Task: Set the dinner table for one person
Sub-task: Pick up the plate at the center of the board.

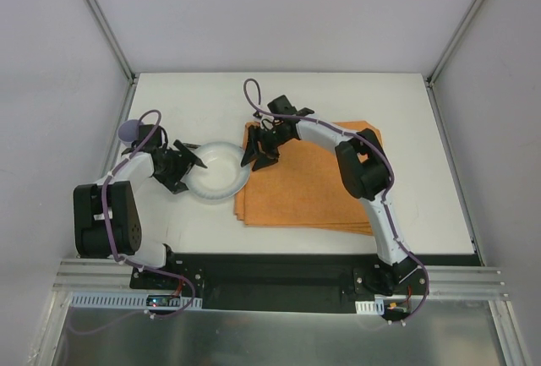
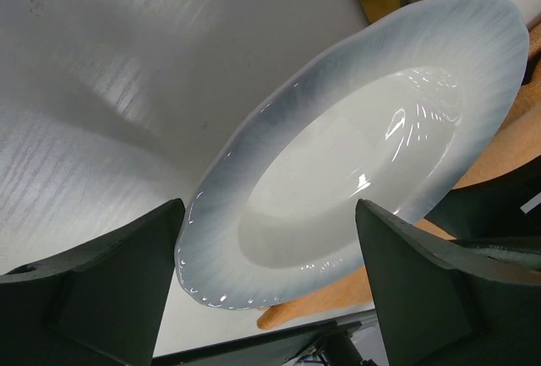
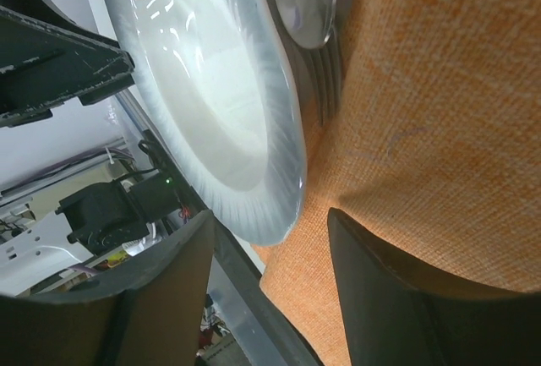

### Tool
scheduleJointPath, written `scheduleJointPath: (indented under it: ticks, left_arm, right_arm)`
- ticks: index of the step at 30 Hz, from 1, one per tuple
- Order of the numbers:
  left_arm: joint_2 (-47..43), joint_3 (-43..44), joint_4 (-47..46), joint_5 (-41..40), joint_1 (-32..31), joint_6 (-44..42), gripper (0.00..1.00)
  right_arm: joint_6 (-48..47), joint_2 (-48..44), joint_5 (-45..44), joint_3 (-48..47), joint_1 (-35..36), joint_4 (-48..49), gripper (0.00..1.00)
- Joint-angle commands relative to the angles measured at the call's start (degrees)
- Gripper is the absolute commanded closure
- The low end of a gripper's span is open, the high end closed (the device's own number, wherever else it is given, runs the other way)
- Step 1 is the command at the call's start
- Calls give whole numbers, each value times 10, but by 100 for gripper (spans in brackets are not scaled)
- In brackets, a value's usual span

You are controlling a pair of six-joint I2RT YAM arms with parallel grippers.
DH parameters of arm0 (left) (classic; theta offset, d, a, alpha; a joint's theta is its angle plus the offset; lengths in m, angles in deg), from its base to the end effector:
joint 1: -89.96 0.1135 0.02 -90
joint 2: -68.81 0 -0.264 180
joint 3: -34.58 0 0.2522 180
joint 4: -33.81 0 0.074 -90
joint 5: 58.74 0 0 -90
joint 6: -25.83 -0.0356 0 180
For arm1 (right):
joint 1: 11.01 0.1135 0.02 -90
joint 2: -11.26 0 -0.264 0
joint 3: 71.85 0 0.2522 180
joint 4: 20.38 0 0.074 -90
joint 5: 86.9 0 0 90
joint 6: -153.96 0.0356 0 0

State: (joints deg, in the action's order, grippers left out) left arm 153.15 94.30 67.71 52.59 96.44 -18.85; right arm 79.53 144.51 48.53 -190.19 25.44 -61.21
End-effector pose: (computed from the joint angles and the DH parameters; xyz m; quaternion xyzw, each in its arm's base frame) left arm 0.2789 0.0186 0.1798 -0.3680 0.8728 -0.2566 0.1922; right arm 0.3874 0.3177 0.1591 -0.2716 0.8463 0.4508 0.0824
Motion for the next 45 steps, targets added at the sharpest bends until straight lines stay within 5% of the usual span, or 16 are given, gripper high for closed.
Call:
scheduleJointPath:
  ticks: [1,5,7,11,14,45]
  left_arm:
    - [4,4,-22,14,5,-20,24]
    - [7,6,-21,8,5,-23,36]
    - [6,7,-19,-1,5,-24,43]
    - [12,14,-9,-6,5,-33,74]
    - [13,21,-5,-11,5,-37,100]
    - [-39,150,59,-57,-51,-46,100]
  right_arm:
    - [28,9,17,-28,-2,36,43]
    - [28,13,22,-33,-2,46,46]
    - [29,16,21,-37,-3,49,56]
    - [38,25,22,-45,-2,50,96]
    - [36,24,22,-44,-2,50,99]
    - [40,-30,26,-48,12,68,99]
